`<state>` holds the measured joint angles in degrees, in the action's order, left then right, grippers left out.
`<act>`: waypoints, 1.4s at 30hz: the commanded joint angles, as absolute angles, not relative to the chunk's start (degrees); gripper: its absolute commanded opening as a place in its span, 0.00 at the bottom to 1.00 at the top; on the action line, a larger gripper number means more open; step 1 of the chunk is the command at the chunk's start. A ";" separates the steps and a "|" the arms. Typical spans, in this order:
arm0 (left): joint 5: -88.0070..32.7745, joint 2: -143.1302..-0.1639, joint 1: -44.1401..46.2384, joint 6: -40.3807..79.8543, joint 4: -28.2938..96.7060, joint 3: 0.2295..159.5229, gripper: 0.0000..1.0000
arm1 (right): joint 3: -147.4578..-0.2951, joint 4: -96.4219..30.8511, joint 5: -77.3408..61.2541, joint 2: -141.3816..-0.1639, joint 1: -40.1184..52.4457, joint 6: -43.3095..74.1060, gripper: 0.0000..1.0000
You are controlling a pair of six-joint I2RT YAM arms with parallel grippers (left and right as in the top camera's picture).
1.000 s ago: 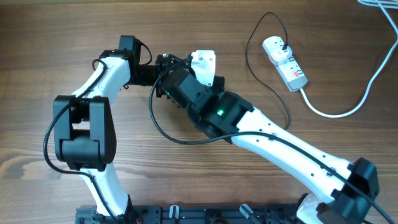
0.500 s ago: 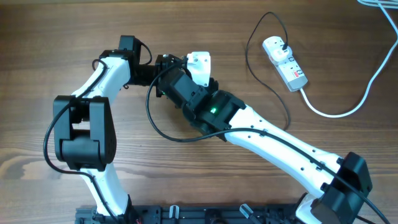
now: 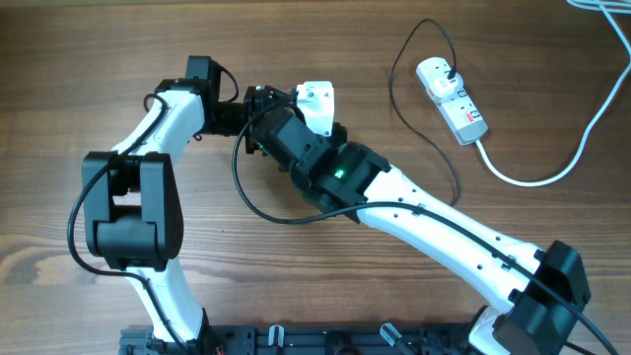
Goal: Plug charger to phone and switch on socket
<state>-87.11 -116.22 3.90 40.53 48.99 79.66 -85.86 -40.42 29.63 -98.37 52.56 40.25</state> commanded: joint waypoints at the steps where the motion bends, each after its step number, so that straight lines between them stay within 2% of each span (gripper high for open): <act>1: -90.35 -113.89 3.95 40.77 48.82 80.38 0.61 | -86.61 -39.53 28.62 -98.85 52.69 40.75 0.04; 5: -90.32 -113.89 3.95 40.80 48.05 80.38 0.65 | -86.65 -39.00 33.15 -98.67 52.69 47.18 0.04; 6: -90.32 -113.89 3.95 40.82 47.03 80.38 0.70 | -86.65 -38.96 35.14 -98.56 52.69 50.24 0.04; 7: -90.32 -113.89 3.95 40.82 46.06 80.38 0.80 | -86.65 -38.89 36.62 -98.41 52.69 52.58 0.04; 9: -90.32 -113.89 3.95 40.82 45.23 80.38 0.87 | -86.65 -38.63 39.48 -98.02 52.69 57.23 0.04; 11: -90.32 -113.89 3.95 40.84 45.17 80.38 0.87 | -86.70 -38.59 41.43 -97.58 52.69 62.65 0.04; 14: -90.32 -113.89 3.95 40.84 45.17 80.38 0.88 | -86.70 -38.59 43.68 -96.31 52.64 77.01 0.04; 16: -90.35 -113.89 3.95 41.01 45.17 80.38 0.88 | -86.70 -38.68 43.03 -95.20 52.64 90.74 0.04; 20: -90.35 -113.89 3.95 44.10 45.17 80.38 0.75 | -86.70 -38.63 34.39 -93.84 52.64 106.13 0.04; 26: -90.32 -113.89 3.95 48.51 45.17 80.38 0.63 | -86.67 -40.21 29.50 -93.84 52.66 118.69 0.04; 29: -90.35 -113.89 3.95 50.19 45.19 80.38 0.57 | -86.67 -39.99 29.50 -93.84 52.64 118.72 0.04; 36: -90.35 -113.89 3.95 54.98 45.19 80.38 0.33 | -86.67 -39.92 32.56 -93.89 52.64 118.72 0.05; 42: -90.35 -113.89 4.01 57.56 45.19 80.38 0.33 | -86.67 -39.64 32.05 -94.37 52.64 118.69 0.05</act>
